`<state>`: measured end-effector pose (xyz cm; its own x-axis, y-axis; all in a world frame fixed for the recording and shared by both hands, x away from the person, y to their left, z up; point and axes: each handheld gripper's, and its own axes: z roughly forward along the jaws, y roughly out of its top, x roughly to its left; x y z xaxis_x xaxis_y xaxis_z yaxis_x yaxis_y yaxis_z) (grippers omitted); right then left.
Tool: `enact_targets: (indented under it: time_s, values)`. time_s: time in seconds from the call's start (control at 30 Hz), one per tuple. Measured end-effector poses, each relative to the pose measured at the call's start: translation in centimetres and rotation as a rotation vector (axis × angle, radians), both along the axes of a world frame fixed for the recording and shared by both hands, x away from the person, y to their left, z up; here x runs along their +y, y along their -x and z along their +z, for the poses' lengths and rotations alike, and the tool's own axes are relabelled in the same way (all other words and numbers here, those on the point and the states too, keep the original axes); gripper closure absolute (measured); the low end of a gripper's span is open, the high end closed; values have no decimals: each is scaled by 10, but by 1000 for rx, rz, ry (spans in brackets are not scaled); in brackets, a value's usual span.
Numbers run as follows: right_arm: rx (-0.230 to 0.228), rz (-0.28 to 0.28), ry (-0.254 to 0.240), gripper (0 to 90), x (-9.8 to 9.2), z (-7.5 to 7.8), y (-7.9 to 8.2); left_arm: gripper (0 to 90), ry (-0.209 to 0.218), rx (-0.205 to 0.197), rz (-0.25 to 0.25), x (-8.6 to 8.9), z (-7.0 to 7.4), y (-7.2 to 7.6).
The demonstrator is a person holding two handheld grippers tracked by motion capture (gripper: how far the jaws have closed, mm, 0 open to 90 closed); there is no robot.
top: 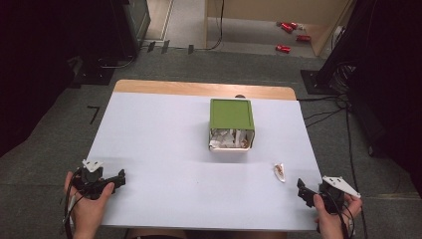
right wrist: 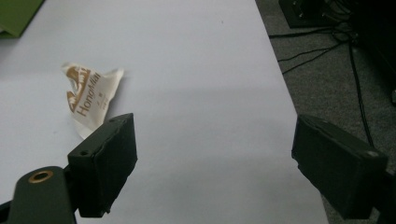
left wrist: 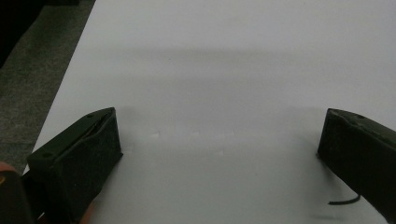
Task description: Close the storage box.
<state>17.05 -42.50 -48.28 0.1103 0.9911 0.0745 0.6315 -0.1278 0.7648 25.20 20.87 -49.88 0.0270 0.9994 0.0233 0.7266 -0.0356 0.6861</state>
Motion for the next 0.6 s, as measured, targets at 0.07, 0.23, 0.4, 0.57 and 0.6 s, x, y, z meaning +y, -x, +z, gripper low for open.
enact_targets:
  time_s: [0.07,0.23,0.4,0.57,0.6]
  values:
    - [12,7,2,145,0,-4,0,0,0,0,0,0,0,0]
    - [48,2,30,146,1,-16,-3,0,0,0,0,0,0,0]
    - [32,3,61,137,3,-23,-1,0,-2,2,-1,0,0,0]
    - [28,4,64,137,3,-23,-1,0,-2,3,-1,0,0,0]
    - [31,2,61,137,3,-23,-1,0,-2,3,-1,0,0,0]
